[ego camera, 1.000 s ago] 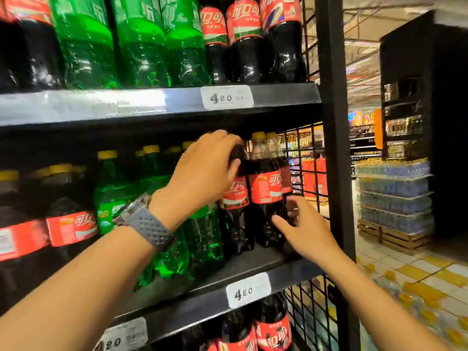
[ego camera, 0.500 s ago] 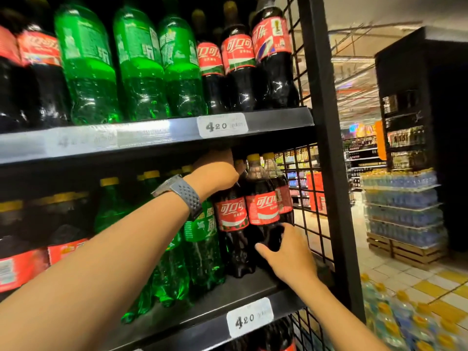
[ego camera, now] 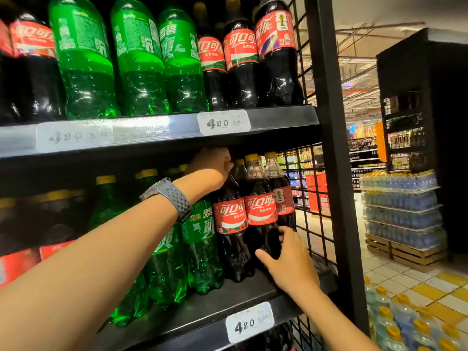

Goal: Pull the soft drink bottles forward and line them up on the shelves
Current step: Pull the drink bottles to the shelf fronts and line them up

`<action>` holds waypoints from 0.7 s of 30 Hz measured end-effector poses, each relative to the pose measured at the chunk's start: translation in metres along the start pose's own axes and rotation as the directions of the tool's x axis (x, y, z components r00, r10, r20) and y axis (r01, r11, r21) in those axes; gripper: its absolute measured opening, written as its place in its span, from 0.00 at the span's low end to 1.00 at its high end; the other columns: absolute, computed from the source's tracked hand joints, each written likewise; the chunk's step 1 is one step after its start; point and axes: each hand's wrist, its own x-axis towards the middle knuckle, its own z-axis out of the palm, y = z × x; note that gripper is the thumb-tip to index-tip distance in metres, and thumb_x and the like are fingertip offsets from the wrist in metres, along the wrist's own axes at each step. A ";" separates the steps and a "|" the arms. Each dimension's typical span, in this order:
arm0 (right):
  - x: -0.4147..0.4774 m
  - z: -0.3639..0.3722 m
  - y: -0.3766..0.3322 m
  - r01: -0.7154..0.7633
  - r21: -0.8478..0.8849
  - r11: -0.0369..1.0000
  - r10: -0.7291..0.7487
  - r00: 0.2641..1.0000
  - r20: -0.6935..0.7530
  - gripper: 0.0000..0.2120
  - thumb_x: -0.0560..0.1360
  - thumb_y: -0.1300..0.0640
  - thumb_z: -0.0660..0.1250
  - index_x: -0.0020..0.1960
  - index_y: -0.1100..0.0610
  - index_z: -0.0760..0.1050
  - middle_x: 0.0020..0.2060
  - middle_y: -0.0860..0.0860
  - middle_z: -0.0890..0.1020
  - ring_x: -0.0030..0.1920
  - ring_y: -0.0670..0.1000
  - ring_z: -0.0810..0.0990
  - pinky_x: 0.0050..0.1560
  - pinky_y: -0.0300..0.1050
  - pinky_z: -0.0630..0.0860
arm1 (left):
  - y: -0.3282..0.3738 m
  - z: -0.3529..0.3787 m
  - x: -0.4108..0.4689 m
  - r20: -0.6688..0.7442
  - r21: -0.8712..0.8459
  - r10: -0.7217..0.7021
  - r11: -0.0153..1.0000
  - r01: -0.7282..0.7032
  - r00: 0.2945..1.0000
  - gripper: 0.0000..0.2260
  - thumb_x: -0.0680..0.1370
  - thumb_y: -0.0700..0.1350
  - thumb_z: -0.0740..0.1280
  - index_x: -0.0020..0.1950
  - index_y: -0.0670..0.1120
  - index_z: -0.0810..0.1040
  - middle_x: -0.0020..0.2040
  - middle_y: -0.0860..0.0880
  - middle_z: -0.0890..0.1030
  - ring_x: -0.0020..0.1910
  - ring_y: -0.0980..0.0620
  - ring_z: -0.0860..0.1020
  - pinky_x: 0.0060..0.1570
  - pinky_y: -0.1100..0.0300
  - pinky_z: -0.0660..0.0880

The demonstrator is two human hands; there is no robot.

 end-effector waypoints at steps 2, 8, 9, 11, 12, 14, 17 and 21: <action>0.000 0.002 0.000 0.001 -0.015 1.000 -0.001 1.000 -0.016 0.34 0.67 0.37 0.70 0.67 0.48 0.63 0.59 0.45 0.72 0.62 0.48 0.70 0.55 0.49 0.75 | 0.000 0.000 -0.001 -0.003 0.031 0.000 1.000 0.000 1.000 0.10 0.80 0.50 0.62 0.58 0.48 0.77 0.55 0.44 0.79 0.52 0.44 0.77 0.44 0.57 0.68; 0.001 0.004 0.004 0.011 -0.037 0.999 -0.012 1.000 -0.017 0.36 0.65 0.34 0.69 0.67 0.48 0.62 0.59 0.43 0.72 0.62 0.48 0.70 0.54 0.47 0.75 | -0.001 -0.012 0.001 0.038 0.192 0.080 0.978 -0.086 0.996 0.13 0.80 0.53 0.62 0.60 0.50 0.76 0.57 0.46 0.78 0.55 0.43 0.76 0.49 0.54 0.73; 0.001 0.004 0.004 0.014 -0.038 0.999 -0.015 1.000 -0.009 0.36 0.65 0.34 0.69 0.67 0.48 0.63 0.58 0.43 0.72 0.62 0.48 0.70 0.55 0.48 0.75 | -0.003 -0.015 0.001 0.048 0.208 0.086 0.974 -0.094 0.995 0.13 0.80 0.54 0.61 0.61 0.50 0.76 0.58 0.46 0.78 0.55 0.43 0.76 0.49 0.54 0.72; 0.000 0.003 0.003 0.014 -0.006 1.000 -0.014 1.000 0.003 0.35 0.66 0.34 0.68 0.66 0.49 0.64 0.58 0.44 0.72 0.61 0.47 0.71 0.56 0.49 0.75 | -0.007 -0.019 -0.001 0.054 0.231 0.096 0.967 -0.106 0.994 0.14 0.80 0.54 0.60 0.62 0.50 0.75 0.59 0.46 0.78 0.56 0.44 0.76 0.49 0.55 0.71; 0.000 0.001 0.003 0.010 0.033 0.999 -0.010 1.000 -0.020 0.32 0.68 0.34 0.66 0.66 0.50 0.66 0.58 0.45 0.72 0.61 0.48 0.71 0.57 0.49 0.74 | -0.008 -0.020 -0.003 0.053 0.243 0.108 0.963 -0.117 0.993 0.15 0.80 0.54 0.60 0.63 0.50 0.75 0.60 0.46 0.78 0.57 0.43 0.76 0.50 0.55 0.72; 0.005 -0.004 0.004 -0.006 0.116 0.993 0.021 0.991 -0.134 0.25 0.74 0.39 0.60 0.65 0.53 0.69 0.59 0.49 0.73 0.62 0.51 0.71 0.60 0.49 0.71 | -0.007 -0.021 -0.007 0.040 0.265 0.156 0.951 -0.161 0.987 0.17 0.80 0.54 0.59 0.67 0.51 0.71 0.63 0.46 0.77 0.60 0.43 0.75 0.54 0.53 0.73; 0.013 -0.015 0.011 -0.104 0.132 0.986 0.121 0.984 -0.131 0.20 0.80 0.50 0.57 0.69 0.57 0.67 0.65 0.53 0.71 0.67 0.53 0.69 0.65 0.49 0.67 | 0.007 -0.017 -0.012 -0.030 0.212 0.338 0.922 -0.325 0.941 0.19 0.80 0.53 0.58 0.70 0.50 0.68 0.67 0.47 0.73 0.62 0.43 0.73 0.57 0.51 0.73; 0.010 -0.019 0.018 -0.150 0.103 0.983 0.148 0.989 0.027 0.22 0.80 0.54 0.56 0.73 0.55 0.62 0.69 0.52 0.70 0.69 0.53 0.68 0.67 0.51 0.68 | 0.048 -0.001 -0.005 0.009 0.090 0.493 0.866 -0.491 0.870 0.20 0.81 0.51 0.57 0.71 0.47 0.68 0.67 0.46 0.72 0.62 0.44 0.73 0.60 0.51 0.72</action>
